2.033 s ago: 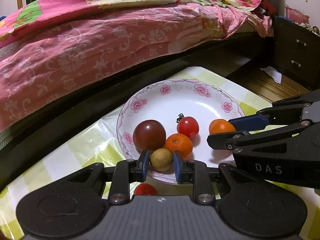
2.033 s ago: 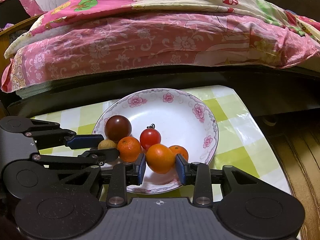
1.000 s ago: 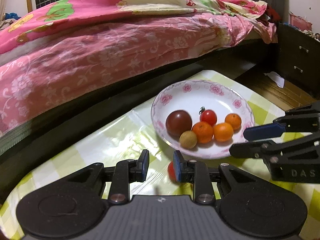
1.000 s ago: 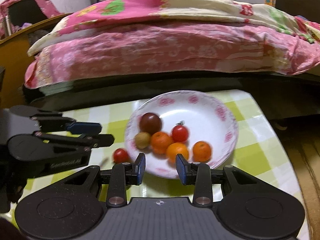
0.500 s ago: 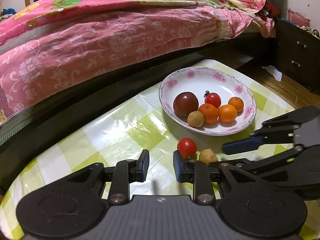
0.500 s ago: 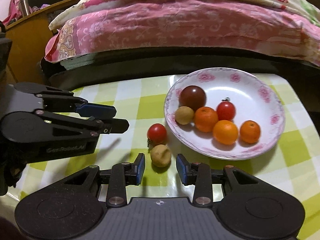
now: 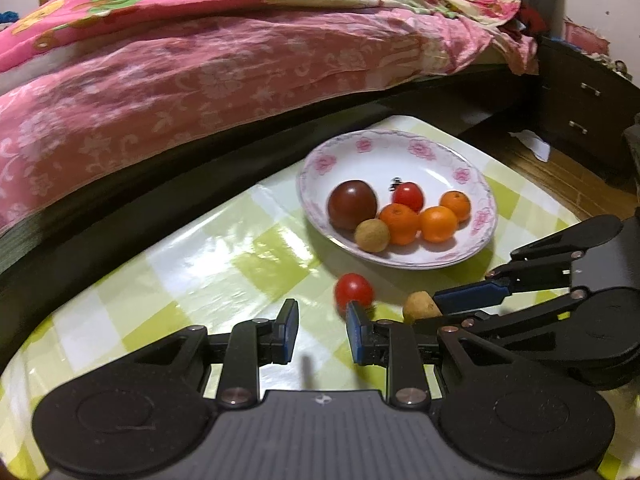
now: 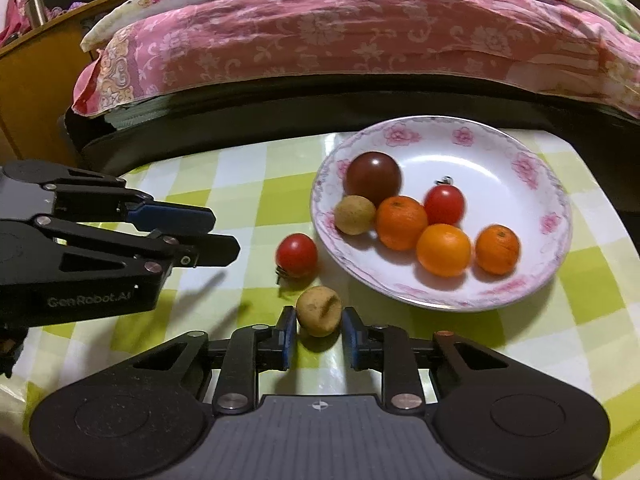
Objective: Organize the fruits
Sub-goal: 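Grasp the red cherry tomato with the left tool while the right tool grasps the other brown fruit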
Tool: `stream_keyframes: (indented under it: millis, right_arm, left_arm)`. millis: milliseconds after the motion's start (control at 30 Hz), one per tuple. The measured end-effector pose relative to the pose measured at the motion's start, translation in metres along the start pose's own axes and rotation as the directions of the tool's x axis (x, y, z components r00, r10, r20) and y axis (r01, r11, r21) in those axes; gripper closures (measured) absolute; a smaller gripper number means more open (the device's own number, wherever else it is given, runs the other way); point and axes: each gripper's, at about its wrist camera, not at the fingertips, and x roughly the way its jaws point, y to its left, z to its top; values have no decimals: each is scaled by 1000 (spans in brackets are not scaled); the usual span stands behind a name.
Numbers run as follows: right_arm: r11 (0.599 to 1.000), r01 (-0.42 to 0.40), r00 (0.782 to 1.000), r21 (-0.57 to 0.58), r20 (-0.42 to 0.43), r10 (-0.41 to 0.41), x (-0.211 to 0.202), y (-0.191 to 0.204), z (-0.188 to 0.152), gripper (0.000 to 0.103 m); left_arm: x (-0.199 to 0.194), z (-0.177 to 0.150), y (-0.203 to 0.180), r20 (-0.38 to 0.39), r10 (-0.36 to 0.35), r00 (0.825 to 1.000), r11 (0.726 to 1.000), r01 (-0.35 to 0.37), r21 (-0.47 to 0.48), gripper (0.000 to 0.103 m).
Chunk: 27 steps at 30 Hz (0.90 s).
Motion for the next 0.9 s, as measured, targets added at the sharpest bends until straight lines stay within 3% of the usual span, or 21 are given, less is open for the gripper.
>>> stream_keyframes:
  millis: [267, 533, 900]
  right_arm:
    - [999, 27, 999, 41, -26, -26, -14, -16, -12, 82]
    - [998, 29, 999, 61, -26, -28, -22, -29, -14, 82]
    - [998, 55, 998, 29, -41, -54, -24, -29, -18, 82]
  left_arm:
    - [27, 6, -18, -29, -14, 999, 1000, 15, 19, 69]
    - [46, 10, -22, -33, 31, 999, 999, -31, 10, 65]
    - [31, -1, -30, -43, 28, 999, 999, -26, 33, 68]
